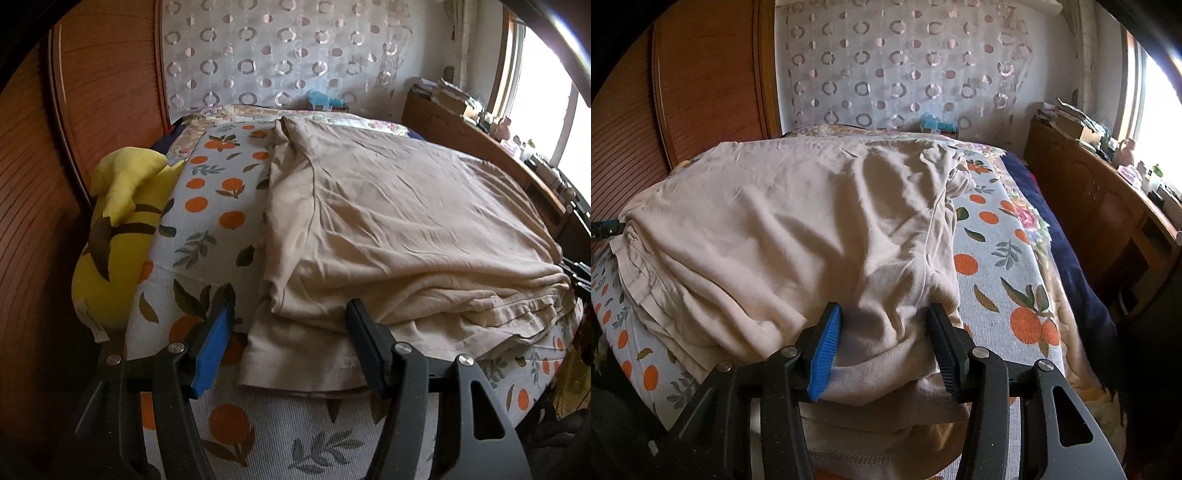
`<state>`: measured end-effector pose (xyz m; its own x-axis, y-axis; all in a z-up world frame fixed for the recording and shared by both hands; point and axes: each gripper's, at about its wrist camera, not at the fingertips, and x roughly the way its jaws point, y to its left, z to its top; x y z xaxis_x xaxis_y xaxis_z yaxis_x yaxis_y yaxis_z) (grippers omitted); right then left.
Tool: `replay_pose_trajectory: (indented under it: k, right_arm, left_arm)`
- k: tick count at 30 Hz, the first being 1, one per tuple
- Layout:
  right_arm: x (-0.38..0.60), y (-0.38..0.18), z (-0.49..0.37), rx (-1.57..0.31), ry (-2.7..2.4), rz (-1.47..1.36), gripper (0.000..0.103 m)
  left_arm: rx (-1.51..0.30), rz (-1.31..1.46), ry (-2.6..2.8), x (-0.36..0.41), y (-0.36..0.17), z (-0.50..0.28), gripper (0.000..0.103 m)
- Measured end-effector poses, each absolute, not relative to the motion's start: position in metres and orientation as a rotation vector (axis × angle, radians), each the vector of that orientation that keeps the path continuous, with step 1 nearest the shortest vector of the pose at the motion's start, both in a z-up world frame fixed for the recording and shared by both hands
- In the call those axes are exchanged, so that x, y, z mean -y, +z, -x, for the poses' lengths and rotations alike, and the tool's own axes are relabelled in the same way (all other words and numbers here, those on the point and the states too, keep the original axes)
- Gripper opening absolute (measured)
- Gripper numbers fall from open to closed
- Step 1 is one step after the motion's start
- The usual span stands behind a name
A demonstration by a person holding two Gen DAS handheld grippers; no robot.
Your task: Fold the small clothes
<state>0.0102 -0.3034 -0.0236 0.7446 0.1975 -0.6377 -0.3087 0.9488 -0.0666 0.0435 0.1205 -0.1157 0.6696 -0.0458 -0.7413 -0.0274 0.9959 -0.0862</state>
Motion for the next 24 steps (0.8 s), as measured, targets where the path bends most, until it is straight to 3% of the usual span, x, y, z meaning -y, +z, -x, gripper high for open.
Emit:
replay_pose_trajectory:
  k: [7,11,20,21,23,24]
  right_arm:
    - [0.306,-0.025,-0.010,-0.664,0.277,0.162,0.052]
    - [0.308,-0.025,-0.009,-0.658,0.278,0.157,0.053]
    - [0.310,-0.026,-0.008,-0.647,0.280,0.156,0.053]
    - [0.311,-0.026,-0.008,-0.647,0.281,0.155,0.053]
    - [0.311,-0.026,-0.007,-0.647,0.281,0.155,0.053]
    - [0.311,-0.026,-0.007,-0.647,0.281,0.157,0.054]
  left_arm:
    - [-0.825,0.187,-0.070,-0.126,-0.113,-0.042,0.063]
    - [-0.826,0.195,-0.074,-0.126,-0.113,-0.044,0.053]
    - [-0.819,0.265,-0.085,-0.133,-0.115,-0.051,0.050]
    - [-0.818,0.259,-0.083,-0.133,-0.115,-0.051,0.035]
    - [-0.824,0.228,-0.054,-0.134,-0.116,-0.053,0.020]
    - [-0.826,0.222,-0.053,-0.134,-0.116,-0.053,0.008]
